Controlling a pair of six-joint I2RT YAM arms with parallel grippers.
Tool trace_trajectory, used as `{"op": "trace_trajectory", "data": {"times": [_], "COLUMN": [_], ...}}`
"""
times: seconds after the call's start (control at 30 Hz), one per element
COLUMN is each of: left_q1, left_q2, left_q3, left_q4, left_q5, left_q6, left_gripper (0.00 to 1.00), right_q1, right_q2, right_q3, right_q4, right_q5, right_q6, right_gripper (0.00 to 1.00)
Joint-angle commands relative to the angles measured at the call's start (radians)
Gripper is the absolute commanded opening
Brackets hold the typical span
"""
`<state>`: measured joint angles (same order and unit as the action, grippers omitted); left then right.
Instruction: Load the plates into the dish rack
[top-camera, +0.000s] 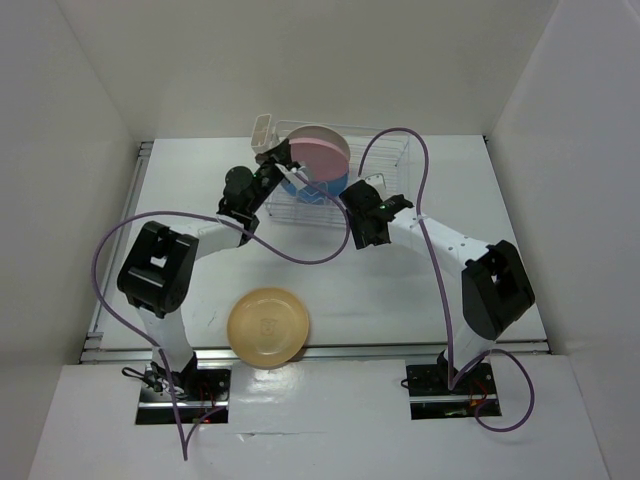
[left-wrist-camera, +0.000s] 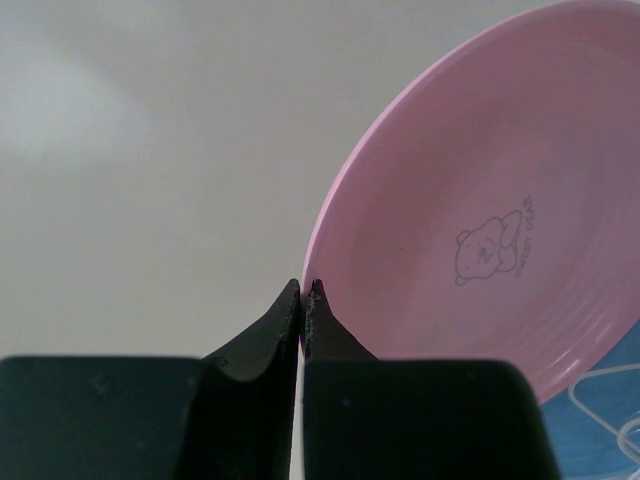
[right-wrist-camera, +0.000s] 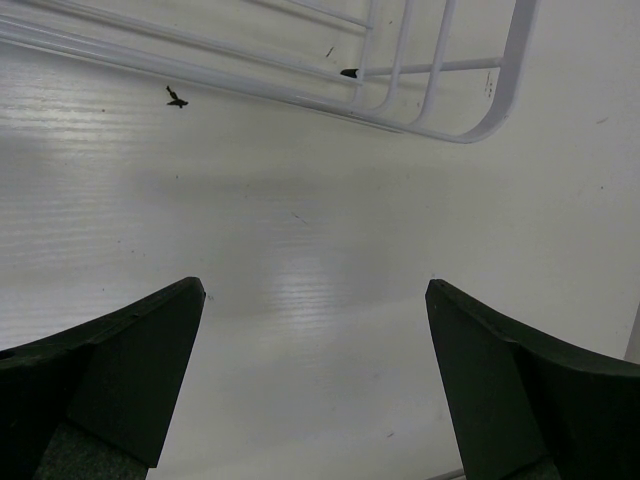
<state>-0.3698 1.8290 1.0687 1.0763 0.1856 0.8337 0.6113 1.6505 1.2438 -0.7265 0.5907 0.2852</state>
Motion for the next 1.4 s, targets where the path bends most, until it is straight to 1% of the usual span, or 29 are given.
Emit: {"op": "trace_trajectory", "data": {"times": [0.0, 0.2, 0.4, 0.43, 0.47, 0.5, 0.53, 0.63, 0.67, 0.73, 0.77, 0.8, 0.83, 0.93, 1.03, 1.07, 1.1, 1.17, 1.2, 1.23, 1.3, 1.33, 1.37], "left_q1": [0.005, 0.005, 0.005, 0.005, 0.005, -0.004, -0.020, -0.040, -0.040, -0.040, -0.040, -0.040, -0.040, -0.040, -0.040, -0.040, -0.040, -0.040, -0.040, -0.040, -0.029, -0.029, -0.014], "left_q2": [0.023, 0.065, 0.075, 0.075, 0.064, 0.055, 0.055, 0.055, 0.043, 0.042, 0.030, 0.021, 0.021, -0.019, -0.100, -0.128, -0.181, -0.235, -0.261, -0.308, -0.349, -0.361, -0.370], "left_q3": [0.060, 0.070, 0.022, 0.007, 0.007, -0.009, -0.021, -0.052, -0.061, -0.075, -0.075, -0.084, -0.084, -0.084, -0.055, -0.040, -0.029, 0.006, 0.020, 0.046, 0.069, 0.082, 0.127], "left_q4": [0.086, 0.077, 0.047, 0.037, 0.022, -0.022, -0.048, -0.069, -0.069, -0.069, -0.094, -0.095, -0.095, -0.095, -0.214, -0.249, -0.338, -0.444, -0.502, -0.627, -0.757, -0.820, -1.013], "left_q5": [0.018, 0.018, 0.000, 0.000, -0.015, -0.026, -0.064, -0.138, -0.149, -0.149, -0.135, -0.135, -0.135, -0.207, -0.258, -0.290, -0.313, -0.377, -0.396, -0.405, -0.419, -0.432, -0.433], "left_q6": [0.002, 0.002, 0.013, -0.004, -0.016, -0.016, -0.007, 0.004, -0.022, -0.031, -0.031, -0.041, -0.041, -0.083, -0.093, -0.123, -0.134, -0.172, -0.218, -0.249, -0.326, -0.449, -0.503], "left_gripper": [0.00, 0.00, 0.00, 0.02, 0.12, 0.39, 0.47, 0.63, 0.69, 0.78, 0.85, 0.91, 0.91, 0.99, 1.00, 1.00, 1.00, 1.00, 1.00, 1.00, 1.00, 1.00, 1.00], "right_q1": [0.010, 0.010, 0.010, 0.010, 0.010, 0.010, 0.010, 0.010, 0.010, 0.010, 0.010, 0.010, 0.010, 0.010, 0.010, 0.010, 0.010, 0.010, 0.010, 0.010, 0.010, 0.010, 0.010], "right_q2": [-0.012, 0.000, 0.020, 0.020, 0.029, 0.029, 0.029, 0.029, 0.029, 0.029, 0.029, 0.029, 0.029, 0.020, 0.011, 0.011, 0.011, 0.011, 0.011, 0.011, 0.000, 0.000, -0.009], "right_q3": [0.013, 0.022, 0.040, 0.040, 0.040, 0.040, 0.040, 0.040, 0.040, 0.040, 0.030, 0.029, 0.029, 0.029, 0.020, 0.020, 0.020, 0.020, 0.020, 0.020, 0.011, 0.011, 0.011], "right_q4": [-0.005, -0.014, -0.014, -0.014, -0.014, -0.014, -0.014, -0.014, -0.014, -0.005, -0.005, -0.005, -0.005, -0.005, 0.004, 0.004, 0.004, 0.004, 0.004, 0.004, 0.013, 0.024, 0.024], "right_q5": [0.020, 0.020, 0.011, 0.011, 0.011, 0.011, 0.011, 0.011, 0.011, 0.011, 0.011, 0.011, 0.011, 0.011, 0.011, 0.011, 0.021, 0.021, 0.021, 0.021, 0.033, 0.046, 0.046], "right_q6": [0.020, 0.020, 0.020, 0.020, 0.020, 0.020, 0.020, 0.020, 0.020, 0.020, 0.020, 0.020, 0.020, 0.020, 0.020, 0.020, 0.020, 0.020, 0.020, 0.020, 0.009, 0.009, 0.009], "right_gripper": [1.00, 1.00, 1.00, 1.00, 1.00, 1.00, 1.00, 1.00, 1.00, 1.00, 1.00, 1.00, 1.00, 1.00, 1.00, 1.00, 1.00, 1.00, 1.00, 1.00, 1.00, 1.00, 1.00]}}
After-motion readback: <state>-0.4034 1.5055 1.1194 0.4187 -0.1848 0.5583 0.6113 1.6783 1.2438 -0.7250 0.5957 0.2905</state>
